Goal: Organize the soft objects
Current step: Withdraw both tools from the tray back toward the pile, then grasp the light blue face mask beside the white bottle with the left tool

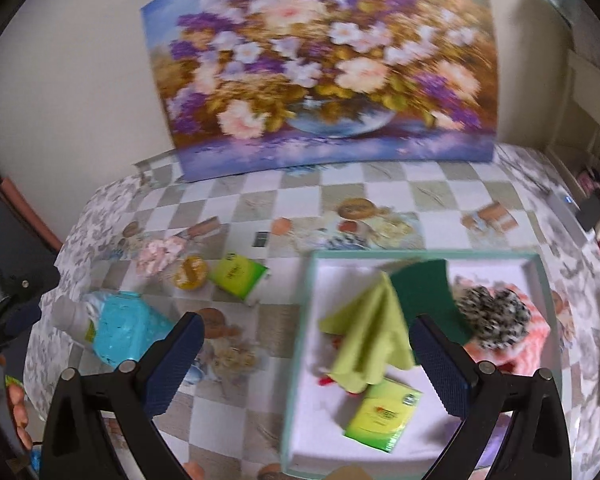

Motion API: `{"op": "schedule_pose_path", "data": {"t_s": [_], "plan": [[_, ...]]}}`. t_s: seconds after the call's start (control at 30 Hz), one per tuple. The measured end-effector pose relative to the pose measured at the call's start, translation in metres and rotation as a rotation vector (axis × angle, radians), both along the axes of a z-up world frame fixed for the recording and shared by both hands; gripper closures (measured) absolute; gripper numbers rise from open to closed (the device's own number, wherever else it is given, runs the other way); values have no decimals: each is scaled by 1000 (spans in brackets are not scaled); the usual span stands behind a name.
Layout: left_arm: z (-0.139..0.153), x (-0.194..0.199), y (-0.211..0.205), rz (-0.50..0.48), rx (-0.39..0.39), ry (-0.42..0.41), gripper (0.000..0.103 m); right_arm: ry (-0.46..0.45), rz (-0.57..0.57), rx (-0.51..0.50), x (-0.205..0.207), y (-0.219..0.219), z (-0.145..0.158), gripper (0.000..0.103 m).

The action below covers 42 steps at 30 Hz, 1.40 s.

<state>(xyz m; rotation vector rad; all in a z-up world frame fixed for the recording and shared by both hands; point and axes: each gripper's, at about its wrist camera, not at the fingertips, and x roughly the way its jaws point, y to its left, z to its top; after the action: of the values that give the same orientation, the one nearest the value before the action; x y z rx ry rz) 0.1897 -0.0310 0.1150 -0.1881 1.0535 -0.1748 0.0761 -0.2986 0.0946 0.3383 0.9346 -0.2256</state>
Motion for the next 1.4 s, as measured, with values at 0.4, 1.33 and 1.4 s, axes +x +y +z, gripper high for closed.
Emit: {"op": "schedule_pose_path", "data": {"t_s": [0.4, 1.33, 1.4], "plan": [[-9, 24, 41, 42, -15, 23, 3, 29, 100, -19, 30, 44, -6, 0], [-56, 100, 35, -221, 241, 204, 11, 60, 156, 58, 101, 60, -25, 0], [-62, 105, 36, -252, 232, 241, 20, 53, 180, 102, 109, 64, -31, 0]]}}
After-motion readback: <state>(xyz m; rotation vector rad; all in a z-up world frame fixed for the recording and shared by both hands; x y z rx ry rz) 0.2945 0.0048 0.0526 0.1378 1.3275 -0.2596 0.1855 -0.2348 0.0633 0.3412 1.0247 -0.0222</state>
